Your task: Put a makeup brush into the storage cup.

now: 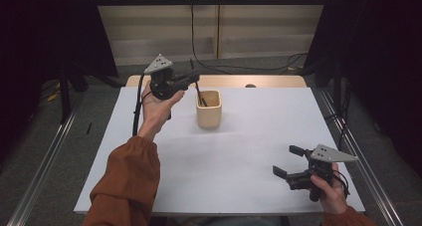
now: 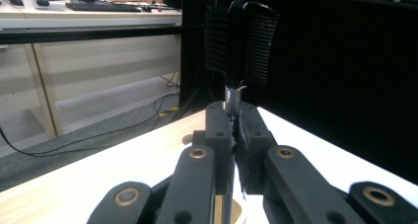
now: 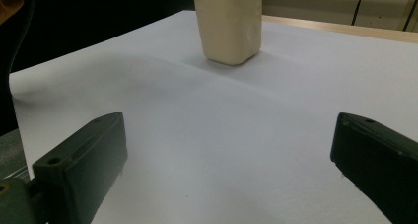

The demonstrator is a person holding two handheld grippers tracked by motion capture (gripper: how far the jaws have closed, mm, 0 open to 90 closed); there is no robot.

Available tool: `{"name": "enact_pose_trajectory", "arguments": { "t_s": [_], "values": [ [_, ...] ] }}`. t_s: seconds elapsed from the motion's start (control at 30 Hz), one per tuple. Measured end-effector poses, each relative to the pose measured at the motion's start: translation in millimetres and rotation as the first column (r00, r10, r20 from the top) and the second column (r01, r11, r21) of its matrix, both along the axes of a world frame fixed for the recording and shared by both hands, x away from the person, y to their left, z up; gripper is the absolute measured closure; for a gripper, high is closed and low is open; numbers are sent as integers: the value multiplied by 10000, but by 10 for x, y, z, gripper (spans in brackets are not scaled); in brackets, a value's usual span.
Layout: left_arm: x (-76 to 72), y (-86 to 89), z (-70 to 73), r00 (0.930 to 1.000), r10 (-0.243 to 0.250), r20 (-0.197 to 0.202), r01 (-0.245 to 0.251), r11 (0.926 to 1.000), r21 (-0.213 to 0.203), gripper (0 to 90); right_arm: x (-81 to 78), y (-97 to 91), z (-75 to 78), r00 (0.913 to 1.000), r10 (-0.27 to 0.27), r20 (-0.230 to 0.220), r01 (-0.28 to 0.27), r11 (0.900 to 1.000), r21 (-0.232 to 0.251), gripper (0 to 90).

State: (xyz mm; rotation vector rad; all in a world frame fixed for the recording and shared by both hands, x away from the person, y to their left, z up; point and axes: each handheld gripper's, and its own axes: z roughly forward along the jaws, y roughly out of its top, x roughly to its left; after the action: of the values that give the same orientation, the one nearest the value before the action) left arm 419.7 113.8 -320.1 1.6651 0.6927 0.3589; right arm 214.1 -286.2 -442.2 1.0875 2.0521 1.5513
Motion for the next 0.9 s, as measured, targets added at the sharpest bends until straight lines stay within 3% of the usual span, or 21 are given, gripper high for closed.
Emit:
{"name": "enact_pose_trajectory", "arguments": {
  "t_s": [0.5, 0.9],
  "values": [
    [127, -135, -107, 9997, 32, -232, -31, 10000, 11, 856, -4, 0, 1, 10000, 41, 6, -41, 10000, 25, 2],
    [176, -232, -216, 9993, -68, -361, 79, 9995, 302, 856, -5, 3, 1, 10000, 44, 39, -44, 10000, -34, 2]
  ]
}}
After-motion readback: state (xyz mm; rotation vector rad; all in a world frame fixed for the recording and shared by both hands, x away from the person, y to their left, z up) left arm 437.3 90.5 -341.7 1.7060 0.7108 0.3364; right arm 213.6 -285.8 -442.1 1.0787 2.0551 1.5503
